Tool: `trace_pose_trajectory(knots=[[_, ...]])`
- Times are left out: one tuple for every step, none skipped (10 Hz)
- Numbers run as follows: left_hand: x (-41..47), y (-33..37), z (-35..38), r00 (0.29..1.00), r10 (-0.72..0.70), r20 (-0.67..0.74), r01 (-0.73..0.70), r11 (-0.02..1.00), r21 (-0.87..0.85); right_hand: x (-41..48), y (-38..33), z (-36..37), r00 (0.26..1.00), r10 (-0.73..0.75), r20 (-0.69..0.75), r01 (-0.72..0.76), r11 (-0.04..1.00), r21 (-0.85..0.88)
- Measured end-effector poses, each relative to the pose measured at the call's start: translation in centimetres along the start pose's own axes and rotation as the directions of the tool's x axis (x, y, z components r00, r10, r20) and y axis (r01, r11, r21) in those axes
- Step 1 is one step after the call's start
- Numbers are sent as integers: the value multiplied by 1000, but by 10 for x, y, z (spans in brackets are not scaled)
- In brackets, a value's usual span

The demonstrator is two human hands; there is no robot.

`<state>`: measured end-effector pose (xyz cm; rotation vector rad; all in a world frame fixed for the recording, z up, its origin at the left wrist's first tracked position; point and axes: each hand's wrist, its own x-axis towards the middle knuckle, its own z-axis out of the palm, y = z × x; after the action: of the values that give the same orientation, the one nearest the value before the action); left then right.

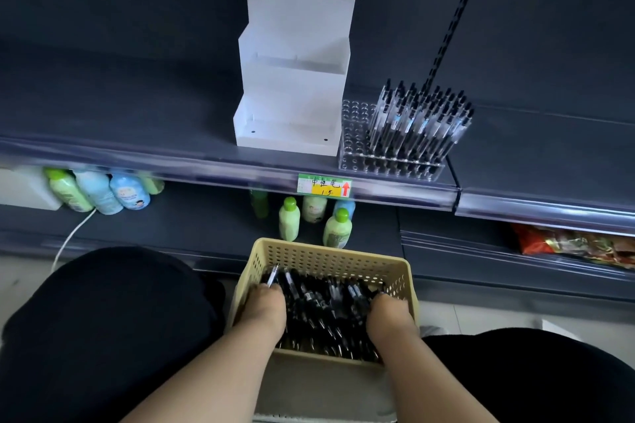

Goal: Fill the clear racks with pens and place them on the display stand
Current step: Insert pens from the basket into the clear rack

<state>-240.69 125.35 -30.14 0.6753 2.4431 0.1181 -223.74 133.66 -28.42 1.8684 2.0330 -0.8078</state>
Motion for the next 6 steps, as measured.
trace_pose_trajectory(knots=[[2,2,3,995,-50,-86,18,939,-345,9,-2,0,999,7,41,-6,1000,-11],[18,6,15,989,94,-118,-98,995,-29,15,-3,0,996,17,85,-15,1000,-25],[18,17,12,998,67,19,-68,997,34,18,-4,-1,992,24,124,-18,999,-51],[26,22,13,995,38,93,-32,998,-62,19,-4,-3,988,19,152,-10,998,-57],[25,24,7,990,43,132,-25,991,-133,18,-5,-9,988,4,153,-1,1000,-22],[19,16,7,987,78,142,-70,996,-59,10,-6,-15,989,-44,144,40,999,36]])
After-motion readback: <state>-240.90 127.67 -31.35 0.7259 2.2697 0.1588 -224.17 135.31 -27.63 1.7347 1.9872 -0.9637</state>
